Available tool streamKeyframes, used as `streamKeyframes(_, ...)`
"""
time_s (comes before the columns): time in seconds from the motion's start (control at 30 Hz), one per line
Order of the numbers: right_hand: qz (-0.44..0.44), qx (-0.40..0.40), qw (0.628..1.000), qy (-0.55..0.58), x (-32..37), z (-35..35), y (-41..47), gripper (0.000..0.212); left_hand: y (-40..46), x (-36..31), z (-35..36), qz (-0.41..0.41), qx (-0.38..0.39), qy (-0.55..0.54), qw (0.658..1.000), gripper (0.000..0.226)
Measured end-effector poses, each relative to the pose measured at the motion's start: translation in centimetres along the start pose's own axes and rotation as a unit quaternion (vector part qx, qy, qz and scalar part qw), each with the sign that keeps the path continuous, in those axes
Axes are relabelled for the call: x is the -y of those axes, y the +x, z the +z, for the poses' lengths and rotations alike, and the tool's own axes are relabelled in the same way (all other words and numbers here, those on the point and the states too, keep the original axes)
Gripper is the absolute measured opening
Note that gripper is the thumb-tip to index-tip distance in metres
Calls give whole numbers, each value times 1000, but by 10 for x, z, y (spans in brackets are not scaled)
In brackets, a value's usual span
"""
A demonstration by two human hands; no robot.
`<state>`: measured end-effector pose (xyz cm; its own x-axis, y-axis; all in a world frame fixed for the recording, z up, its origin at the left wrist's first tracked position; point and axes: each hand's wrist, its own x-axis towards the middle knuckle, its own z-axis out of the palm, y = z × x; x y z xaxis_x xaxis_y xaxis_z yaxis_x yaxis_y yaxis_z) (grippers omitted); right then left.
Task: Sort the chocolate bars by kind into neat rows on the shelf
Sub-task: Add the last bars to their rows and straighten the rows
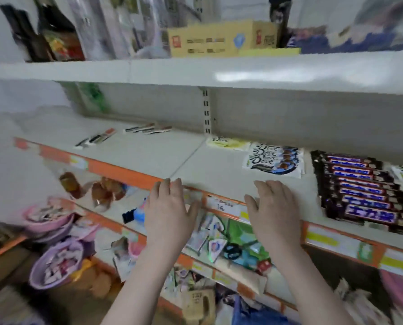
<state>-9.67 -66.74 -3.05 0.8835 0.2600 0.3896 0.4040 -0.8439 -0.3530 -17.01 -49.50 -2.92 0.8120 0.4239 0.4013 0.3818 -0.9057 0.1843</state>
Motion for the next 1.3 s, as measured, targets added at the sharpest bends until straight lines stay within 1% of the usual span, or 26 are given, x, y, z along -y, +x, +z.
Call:
streamKeyframes(0.1,-26,14,1000,8,59,28,15,42,16,57,-9,-26,2,14,1000,62)
streamKeyframes(0.2,-53,24,998,12,106,59,39,41,43,110,-5,-49,-26,19,998,65)
streamKeyframes(0.33,-76,29,997,10,161,102,87,40,95,173,15,-66,-54,-1,996,77)
streamKeyframes(0.43,-98,36,995,-2,196,138,139,42,148,218,29,-75,-64,10,995,73)
streamKeyframes(0.5,-107,45,993,-5,216,159,176,43,184,247,39,-84,-37,32,995,76)
streamKeyframes(0.57,-112,58,992,-8,235,178,212,43,219,272,47,-91,-29,45,994,82)
streamKeyframes(0.63,-120,85,989,-21,252,198,241,44,249,293,53,-106,-9,55,993,78)
streamKeyframes(0.7,-154,106,981,-53,264,219,268,46,275,312,58,-118,6,60,991,79)
streamKeyframes(0.83,-229,171,953,-105,281,249,316,64,315,348,68,-170,81,81,979,85)
streamKeyframes(0.9,-243,226,939,-87,284,257,339,76,328,360,73,-189,122,66,972,93)
streamKeyframes(0.97,-229,273,933,-54,286,260,355,83,336,368,79,-186,150,65,969,100)
streamKeyframes(1.03,-217,309,925,-37,287,266,366,83,340,372,83,-170,154,91,969,102)
streamKeyframes(1.1,-215,323,921,-29,288,271,371,82,345,373,84,-157,153,101,970,100)
streamKeyframes(1.2,-212,324,921,-49,288,278,377,80,355,377,82,-167,176,57,969,93)
streamKeyframes(1.3,-201,304,927,-89,290,281,379,74,362,386,84,-183,191,-40,964,78)
